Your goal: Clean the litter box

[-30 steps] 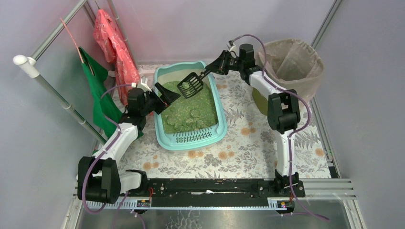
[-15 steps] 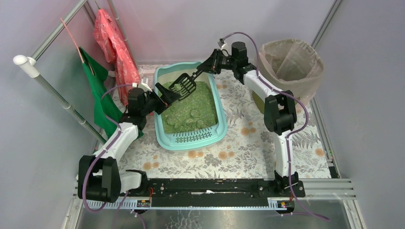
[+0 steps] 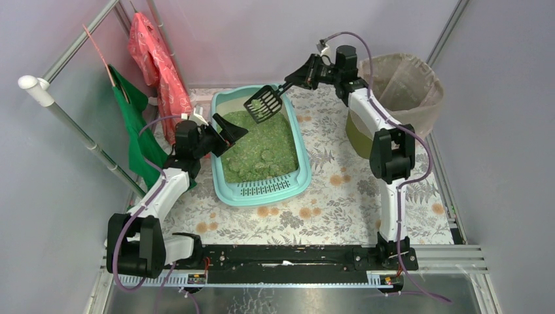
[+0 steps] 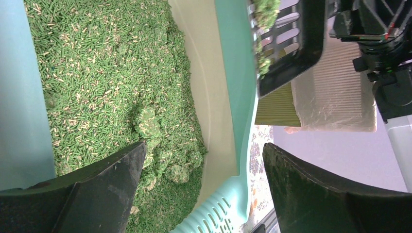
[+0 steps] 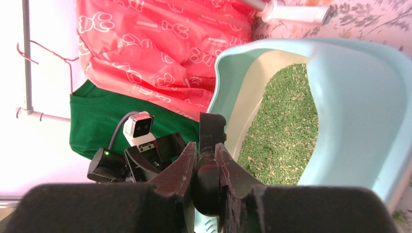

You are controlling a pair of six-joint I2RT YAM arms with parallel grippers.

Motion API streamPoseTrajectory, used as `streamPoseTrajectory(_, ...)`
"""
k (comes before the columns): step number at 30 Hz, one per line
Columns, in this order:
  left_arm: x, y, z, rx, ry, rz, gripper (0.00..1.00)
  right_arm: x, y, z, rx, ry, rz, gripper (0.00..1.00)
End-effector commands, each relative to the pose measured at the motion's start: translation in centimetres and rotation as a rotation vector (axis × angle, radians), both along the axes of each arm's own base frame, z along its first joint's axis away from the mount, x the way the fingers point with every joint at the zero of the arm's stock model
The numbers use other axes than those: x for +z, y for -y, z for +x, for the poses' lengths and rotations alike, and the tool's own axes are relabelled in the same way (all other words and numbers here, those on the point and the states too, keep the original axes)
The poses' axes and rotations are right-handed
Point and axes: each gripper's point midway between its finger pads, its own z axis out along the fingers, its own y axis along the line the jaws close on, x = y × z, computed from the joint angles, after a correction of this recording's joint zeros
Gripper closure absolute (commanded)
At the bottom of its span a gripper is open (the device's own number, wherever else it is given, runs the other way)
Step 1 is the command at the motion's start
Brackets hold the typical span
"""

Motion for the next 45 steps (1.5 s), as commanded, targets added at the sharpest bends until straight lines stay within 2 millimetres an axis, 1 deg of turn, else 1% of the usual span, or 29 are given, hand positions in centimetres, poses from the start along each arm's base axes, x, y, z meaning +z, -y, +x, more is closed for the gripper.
streamPoseTrajectory(1, 2.2, -0.1, 0.5, -0.001, 0.09, -0.013, 0.01, 10.2, 2.1, -2.5, 0.022, 0.217, 0.054, 1.0)
streamPoseTrajectory(3, 2.1, -0.1, 0.5, -0.002, 0.089, -0.012, 0.01, 11.2, 3.3, -2.4, 0.001, 0.225, 0.073, 1.0)
streamPoseTrajectory(6, 2.0, -0.2, 0.5, -0.001, 0.087, -0.013, 0.01, 13.3, 5.5, -2.6, -0.015, 0.25, 0.124, 1.0)
streamPoseTrajectory(9, 2.0, -0.1, 0.5, -0.004, 0.088, -0.016, 0.01, 14.9, 7.6, -2.4, -0.05, 0.268, 0.136, 1.0)
streamPoseTrajectory(11, 2.1, 0.0, 0.5, -0.006, 0.09, -0.019, 0.01, 15.8, 8.7, -2.5, -0.064, 0.281, 0.139, 1.0)
streamPoseTrajectory(15, 2.2, 0.1, 0.4, -0.009, 0.091, -0.022, 0.01, 17.1, 10.1, -2.5, -0.081, 0.29, 0.146, 1.0)
streamPoseTrajectory(18, 2.3, 0.1, 0.3, -0.014, 0.094, -0.023, 0.01, 17.8, 11.6, -2.4, -0.105, 0.293, 0.156, 1.0)
streamPoseTrajectory(21, 2.4, 0.2, 0.3, -0.017, 0.093, -0.022, 0.01, 18.7, 13.9, -1.9, -0.149, 0.304, 0.161, 1.0)
streamPoseTrajectory(22, 2.4, 0.3, 0.3, -0.019, 0.094, -0.022, 0.01, 18.9, 14.3, -1.8, -0.155, 0.303, 0.162, 1.0)
streamPoseTrajectory(23, 2.4, 0.3, 0.3, -0.02, 0.095, -0.022, 0.01, 19.3, 15.9, -1.4, -0.183, 0.307, 0.161, 1.0)
streamPoseTrajectory(24, 2.5, 0.4, 0.3, -0.021, 0.096, -0.023, 0.01, 19.6, 16.9, -1.1, -0.199, 0.308, 0.162, 1.0)
streamPoseTrajectory(26, 2.5, 0.5, 0.2, -0.024, 0.095, -0.023, 0.01, 19.7, 18.6, -0.5, -0.229, 0.292, 0.163, 1.0)
streamPoseTrajectory(29, 2.7, 0.6, 0.1, -0.026, 0.097, -0.023, 0.01, 19.3, 20.9, 0.2, -0.273, 0.255, 0.166, 1.0)
streamPoseTrajectory(32, 2.7, 0.6, 0.0, -0.028, 0.098, -0.023, 0.01, 18.9, 22.3, 0.7, -0.305, 0.215, 0.152, 1.0)
streamPoseTrajectory(35, 2.8, 0.8, -0.1, -0.031, 0.101, -0.022, 0.01, 18.7, 23.1, 0.8, -0.33, 0.192, 0.12, 1.0)
streamPoseTrajectory(39, 2.7, 1.0, -0.1, -0.033, 0.101, -0.018, 0.01, 19.8, 24.5, 0.5, -0.349, 0.185, 0.125, 1.0)
streamPoseTrajectory(44, 2.7, 1.1, -0.2, -0.034, 0.104, -0.015, 0.01, 21.1, 27.9, 0.2, -0.408, 0.199, 0.128, 1.0)
streamPoseTrajectory(45, 2.8, 1.1, -0.2, -0.035, 0.105, -0.015, 0.01, 21.1, 28.6, 0.1, -0.424, 0.183, 0.124, 1.0)
